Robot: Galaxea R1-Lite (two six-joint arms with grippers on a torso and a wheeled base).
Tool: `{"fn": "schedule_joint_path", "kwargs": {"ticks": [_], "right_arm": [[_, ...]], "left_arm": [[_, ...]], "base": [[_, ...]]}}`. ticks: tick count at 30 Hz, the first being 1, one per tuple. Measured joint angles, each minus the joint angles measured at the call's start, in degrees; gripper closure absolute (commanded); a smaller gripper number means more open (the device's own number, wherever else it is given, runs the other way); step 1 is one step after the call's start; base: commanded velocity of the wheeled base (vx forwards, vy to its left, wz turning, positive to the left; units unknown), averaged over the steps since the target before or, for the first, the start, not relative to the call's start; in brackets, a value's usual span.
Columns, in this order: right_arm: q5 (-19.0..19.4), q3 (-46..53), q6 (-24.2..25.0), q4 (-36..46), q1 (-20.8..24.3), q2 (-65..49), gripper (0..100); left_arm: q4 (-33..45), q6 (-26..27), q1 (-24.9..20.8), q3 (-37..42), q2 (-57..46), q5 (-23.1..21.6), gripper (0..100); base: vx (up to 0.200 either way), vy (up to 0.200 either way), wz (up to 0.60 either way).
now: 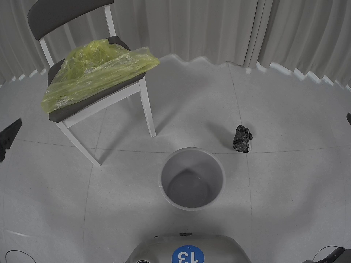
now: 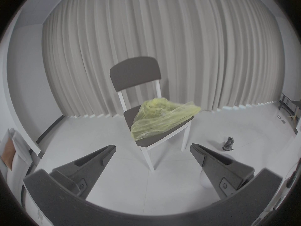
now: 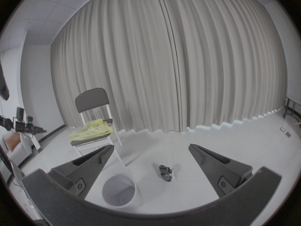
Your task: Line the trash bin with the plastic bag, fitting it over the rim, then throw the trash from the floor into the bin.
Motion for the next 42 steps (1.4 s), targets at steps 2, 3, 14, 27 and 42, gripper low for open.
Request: {"fn": "schedule_joint_path", "kwargs": {"ticks": [2,3,14,27,42], "right_arm": [[0.0,-1.0,1.8,-1.2,0.1,2.6,0],[0.0,-1.3,2.5,-1.4,0.2,3.5,0],[0.0,-4.5,16.2,-3.5,5.5,12.8,0],[-0.4,-5.6,17.8,-3.2,8.2,16.3,0],[-0.4,-6.1,17.8,-3.2,6.9,17.7,0]], "left_arm": [[-0.6,-0.4,2.7,-2.9,6.4,-1.3,0],[-1.0,-0.6,3.8,-3.9,8.4,-2.1,0],[-3.5,-11.4,16.8,-17.8,31.8,-15.9,0],[-1.8,-15.1,17.5,-27.6,46.4,-16.8,0],[-1.4,-14.8,16.6,-35.9,55.3,-16.3,0]], "base": [[0.000,0.000,0.00],[0.000,0.000,0.00],[0.000,0.000,0.00],[0.000,0.000,0.00],[0.000,0.000,0.00]]}}
